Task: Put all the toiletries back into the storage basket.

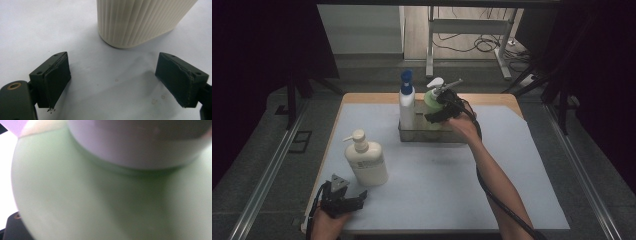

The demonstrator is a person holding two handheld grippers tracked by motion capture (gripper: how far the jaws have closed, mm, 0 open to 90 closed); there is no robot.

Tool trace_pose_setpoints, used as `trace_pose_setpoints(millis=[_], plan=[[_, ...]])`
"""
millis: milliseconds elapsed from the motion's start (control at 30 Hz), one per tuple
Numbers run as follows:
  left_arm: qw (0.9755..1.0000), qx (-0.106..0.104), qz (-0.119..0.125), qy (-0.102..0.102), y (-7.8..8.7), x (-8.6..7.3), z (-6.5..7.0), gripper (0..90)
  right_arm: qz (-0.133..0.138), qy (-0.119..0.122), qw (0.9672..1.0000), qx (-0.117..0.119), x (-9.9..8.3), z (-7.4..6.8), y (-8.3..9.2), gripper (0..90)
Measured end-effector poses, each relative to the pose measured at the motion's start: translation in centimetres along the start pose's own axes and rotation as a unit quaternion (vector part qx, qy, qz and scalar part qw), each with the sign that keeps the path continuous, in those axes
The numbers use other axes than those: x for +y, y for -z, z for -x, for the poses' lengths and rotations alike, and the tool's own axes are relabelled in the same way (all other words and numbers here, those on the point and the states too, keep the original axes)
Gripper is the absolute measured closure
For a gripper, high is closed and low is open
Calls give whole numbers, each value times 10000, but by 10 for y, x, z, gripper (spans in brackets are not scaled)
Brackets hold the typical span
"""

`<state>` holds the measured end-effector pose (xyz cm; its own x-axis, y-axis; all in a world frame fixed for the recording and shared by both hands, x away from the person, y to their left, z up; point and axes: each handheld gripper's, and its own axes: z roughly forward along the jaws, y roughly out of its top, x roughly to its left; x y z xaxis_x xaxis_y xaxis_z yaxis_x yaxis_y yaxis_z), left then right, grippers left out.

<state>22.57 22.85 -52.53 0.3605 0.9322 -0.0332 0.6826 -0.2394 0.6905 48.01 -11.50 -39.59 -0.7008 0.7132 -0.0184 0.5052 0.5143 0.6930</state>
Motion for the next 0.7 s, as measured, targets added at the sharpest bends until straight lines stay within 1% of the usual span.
trace_pose_setpoints(millis=[167, 367, 567, 600, 700], plan=[[10000, -1, -1, 1, 0, 0, 0, 124, -84, 17, 10000, 12, -2, 2, -4, 123], [10000, 0, -5, 0, 0, 0, 0, 124, -244, -52, 9997, 47, -4, 4, -10, 123], [10000, 0, -5, -9, 0, 0, 0, 124, -283, -133, 9995, 85, -3, 6, -11, 120], [10000, 1, -3, -9, 0, 0, 0, 124, -291, -156, 9994, 120, -2, 7, -12, 118], [10000, 2, -4, -10, 0, 0, 0, 124, -249, -152, 9995, 136, -3, 7, -13, 113]])
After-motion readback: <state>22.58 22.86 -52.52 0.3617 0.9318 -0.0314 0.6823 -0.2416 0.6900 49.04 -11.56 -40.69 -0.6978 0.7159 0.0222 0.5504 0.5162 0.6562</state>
